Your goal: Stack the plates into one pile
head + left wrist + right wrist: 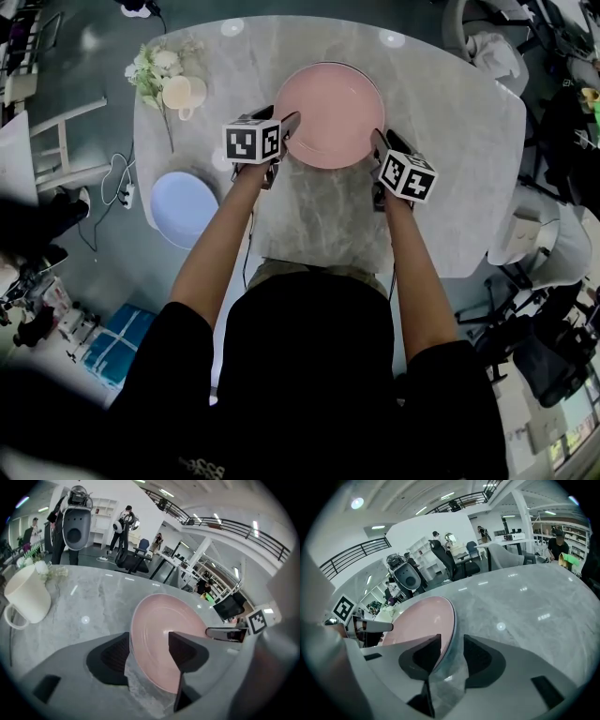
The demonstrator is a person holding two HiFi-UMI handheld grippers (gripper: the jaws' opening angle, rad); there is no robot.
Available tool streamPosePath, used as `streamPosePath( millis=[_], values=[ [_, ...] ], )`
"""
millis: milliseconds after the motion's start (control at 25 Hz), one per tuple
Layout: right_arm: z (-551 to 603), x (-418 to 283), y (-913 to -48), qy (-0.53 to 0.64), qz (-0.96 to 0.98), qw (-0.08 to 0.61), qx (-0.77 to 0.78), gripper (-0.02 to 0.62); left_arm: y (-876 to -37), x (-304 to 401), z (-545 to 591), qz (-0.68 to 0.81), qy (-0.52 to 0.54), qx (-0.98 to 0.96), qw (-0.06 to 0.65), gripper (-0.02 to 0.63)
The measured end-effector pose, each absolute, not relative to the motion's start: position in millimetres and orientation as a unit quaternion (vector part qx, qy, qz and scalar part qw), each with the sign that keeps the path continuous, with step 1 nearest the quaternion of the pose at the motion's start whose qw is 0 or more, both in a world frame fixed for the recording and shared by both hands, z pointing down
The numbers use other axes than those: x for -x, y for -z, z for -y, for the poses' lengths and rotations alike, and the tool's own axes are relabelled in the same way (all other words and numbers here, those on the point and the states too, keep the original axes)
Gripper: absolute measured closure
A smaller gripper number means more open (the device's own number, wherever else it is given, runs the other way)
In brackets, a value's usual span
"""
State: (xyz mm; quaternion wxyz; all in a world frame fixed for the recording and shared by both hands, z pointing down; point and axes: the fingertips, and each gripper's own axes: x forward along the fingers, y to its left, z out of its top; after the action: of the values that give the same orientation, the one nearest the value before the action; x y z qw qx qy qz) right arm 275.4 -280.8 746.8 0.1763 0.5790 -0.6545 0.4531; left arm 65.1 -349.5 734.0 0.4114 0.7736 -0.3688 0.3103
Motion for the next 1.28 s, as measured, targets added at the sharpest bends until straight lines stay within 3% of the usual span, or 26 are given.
streamPosePath(
  millis=[200,320,560,680,840,1000,1280],
  values=[
    [280.7,-272.1,-750.1,-0.459,0.659,0.174,-0.571,0.471,-737.7,-40.8,348.7,0.403,-0.306,-0.767,0.395,0.353],
    [283.4,-271.4,-751.5,-0.456,0.663,0.172,-0.569,0.472,-744.1,-36.4,350.3,0.411,-0.29,-0.763,0.406,0.423],
    [290.6,-273.1,-757.9,-0.474,0.656,0.156,-0.566,0.472,-757.7,-54.2,353.2,0.378,-0.27,-0.774,0.431,0.423],
    [293.0,-272.2,-761.3,-0.499,0.648,0.127,-0.562,0.512,-768.1,-58.3,350.8,0.367,-0.281,-0.77,0.44,0.446],
    [294.5,-268.6,-766.4,-0.514,0.643,0.115,-0.556,0.518,-774.6,-58.4,349.0,0.365,-0.261,-0.76,0.47,0.476],
    [286.2,-278.6,-757.1,-0.507,0.632,0.12,-0.574,0.54,-760.9,-62.8,338.8,0.347,-0.223,-0.764,0.497,0.515],
    [243.7,-278.2,-707.6,-0.487,0.64,0.099,-0.585,0.551,-717.4,-53.6,289.8,0.35,-0.209,-0.774,0.484,0.525]
  ],
)
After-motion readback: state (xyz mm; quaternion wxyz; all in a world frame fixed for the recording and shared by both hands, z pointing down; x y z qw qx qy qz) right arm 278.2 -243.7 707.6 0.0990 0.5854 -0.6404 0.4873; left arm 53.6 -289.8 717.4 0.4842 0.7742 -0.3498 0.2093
